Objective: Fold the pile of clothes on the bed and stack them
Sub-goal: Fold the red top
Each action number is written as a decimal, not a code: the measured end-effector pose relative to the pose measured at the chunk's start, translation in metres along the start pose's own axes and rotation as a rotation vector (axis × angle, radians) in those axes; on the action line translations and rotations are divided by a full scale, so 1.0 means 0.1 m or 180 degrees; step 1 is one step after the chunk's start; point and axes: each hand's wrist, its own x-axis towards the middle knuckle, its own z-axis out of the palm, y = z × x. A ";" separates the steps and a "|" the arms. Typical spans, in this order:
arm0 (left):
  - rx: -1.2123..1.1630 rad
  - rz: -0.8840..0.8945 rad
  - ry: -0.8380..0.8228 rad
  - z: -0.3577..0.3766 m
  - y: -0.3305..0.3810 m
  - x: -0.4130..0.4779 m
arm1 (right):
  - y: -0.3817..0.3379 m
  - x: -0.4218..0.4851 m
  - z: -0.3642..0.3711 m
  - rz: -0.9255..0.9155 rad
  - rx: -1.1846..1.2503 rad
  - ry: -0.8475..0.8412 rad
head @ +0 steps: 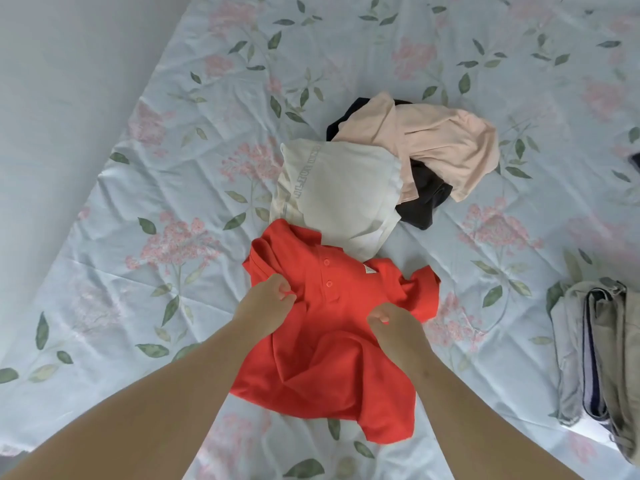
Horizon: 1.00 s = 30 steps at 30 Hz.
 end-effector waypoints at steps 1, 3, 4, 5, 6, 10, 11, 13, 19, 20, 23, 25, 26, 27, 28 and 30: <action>0.0080 0.0069 0.0012 0.03 0.03 0.11 | -0.01 0.13 0.00 -0.0013 -0.0056 0.0083; 0.0426 0.0258 0.0207 0.10 0.07 0.31 | -0.02 0.35 0.01 -0.0040 -0.0284 0.0309; 0.0688 0.0367 0.0375 0.13 0.09 0.40 | -0.02 0.45 0.02 -0.0045 -0.0431 0.0397; 0.0945 0.0502 0.0544 0.16 0.12 0.48 | -0.02 0.54 0.02 -0.0041 -0.0565 0.0449; 0.1170 0.0673 0.0679 0.19 0.15 0.57 | -0.02 0.62 0.03 -0.0033 -0.0681 0.0451; 0.2152 0.1299 0.0618 0.32 0.19 0.95 | 0.02 0.92 0.07 -0.0219 -0.1233 0.0205; 0.2383 0.1373 0.0499 0.35 0.18 1.03 | 0.04 1.00 0.09 -0.0264 -0.1440 0.0080; 0.2747 0.1465 0.0270 0.40 0.13 1.12 | 0.10 1.10 0.16 -0.0395 -0.1881 -0.0008; 0.2956 0.2459 0.0367 0.42 -0.22 0.79 | 0.39 0.77 0.51 -0.0952 -0.2255 -0.0183; 0.2915 0.2637 0.0383 0.42 -0.30 0.68 | 0.44 0.65 0.58 -0.1177 -0.2370 -0.0187; 0.2898 0.2555 -0.0177 0.46 -0.48 0.37 | 0.51 0.33 0.76 -0.1281 -0.2197 -0.0785; 0.2966 0.2120 -0.0651 0.42 -0.45 0.30 | 0.50 0.29 0.81 -0.0969 -0.1713 -0.1111; 0.2804 0.1872 -0.0632 0.41 -0.42 0.31 | 0.45 0.32 0.80 -0.0920 -0.1568 -0.0951; 0.2607 0.1647 -0.0409 0.40 -0.36 0.33 | 0.36 0.38 0.76 -0.1030 -0.1470 -0.0571; 0.2430 0.1527 -0.0131 0.39 -0.30 0.37 | 0.27 0.46 0.74 -0.1262 -0.1360 -0.0064; 0.2499 0.1393 0.0575 0.37 -0.19 0.48 | 0.12 0.64 0.70 -0.1581 -0.1176 0.0725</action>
